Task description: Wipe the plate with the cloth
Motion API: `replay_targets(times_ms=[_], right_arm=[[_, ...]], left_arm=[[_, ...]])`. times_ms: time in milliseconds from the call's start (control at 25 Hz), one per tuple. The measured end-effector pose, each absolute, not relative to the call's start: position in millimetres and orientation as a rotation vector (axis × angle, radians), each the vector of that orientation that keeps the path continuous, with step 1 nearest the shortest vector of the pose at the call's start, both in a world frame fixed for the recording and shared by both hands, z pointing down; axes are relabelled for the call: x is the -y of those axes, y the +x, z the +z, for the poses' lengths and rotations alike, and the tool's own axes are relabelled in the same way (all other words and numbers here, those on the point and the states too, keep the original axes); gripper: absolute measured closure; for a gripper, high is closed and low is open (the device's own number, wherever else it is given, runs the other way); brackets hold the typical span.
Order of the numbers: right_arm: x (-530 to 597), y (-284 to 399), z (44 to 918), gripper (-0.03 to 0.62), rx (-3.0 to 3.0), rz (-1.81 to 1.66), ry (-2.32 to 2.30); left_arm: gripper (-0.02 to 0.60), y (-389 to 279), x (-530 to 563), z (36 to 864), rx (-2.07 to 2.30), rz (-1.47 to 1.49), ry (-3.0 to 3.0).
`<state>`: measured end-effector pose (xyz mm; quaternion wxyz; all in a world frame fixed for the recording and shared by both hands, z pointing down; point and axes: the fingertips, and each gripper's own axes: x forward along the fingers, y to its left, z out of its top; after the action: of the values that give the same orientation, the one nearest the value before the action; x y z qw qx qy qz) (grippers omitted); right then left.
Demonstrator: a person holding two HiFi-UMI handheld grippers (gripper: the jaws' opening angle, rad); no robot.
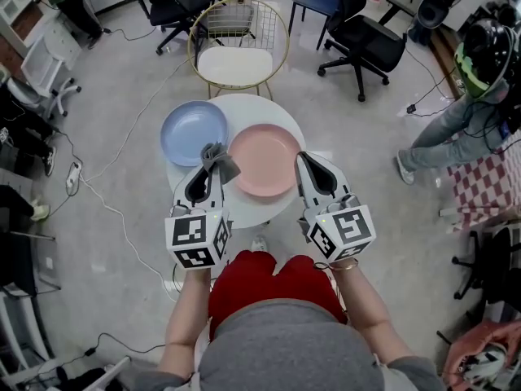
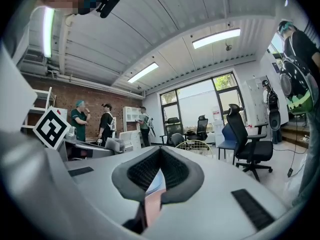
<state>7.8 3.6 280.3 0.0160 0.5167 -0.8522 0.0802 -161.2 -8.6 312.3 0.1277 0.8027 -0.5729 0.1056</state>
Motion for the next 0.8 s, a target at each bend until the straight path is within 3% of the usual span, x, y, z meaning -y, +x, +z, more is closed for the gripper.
replay_targets(times_ms=[800], right_arm=[[-65.6, 38.1, 249.6, 0.566, 2.803, 0.135, 1.448]], left_arm=[[0.548, -123.9, -63.6, 271.6, 1.819, 0.227, 2.311]])
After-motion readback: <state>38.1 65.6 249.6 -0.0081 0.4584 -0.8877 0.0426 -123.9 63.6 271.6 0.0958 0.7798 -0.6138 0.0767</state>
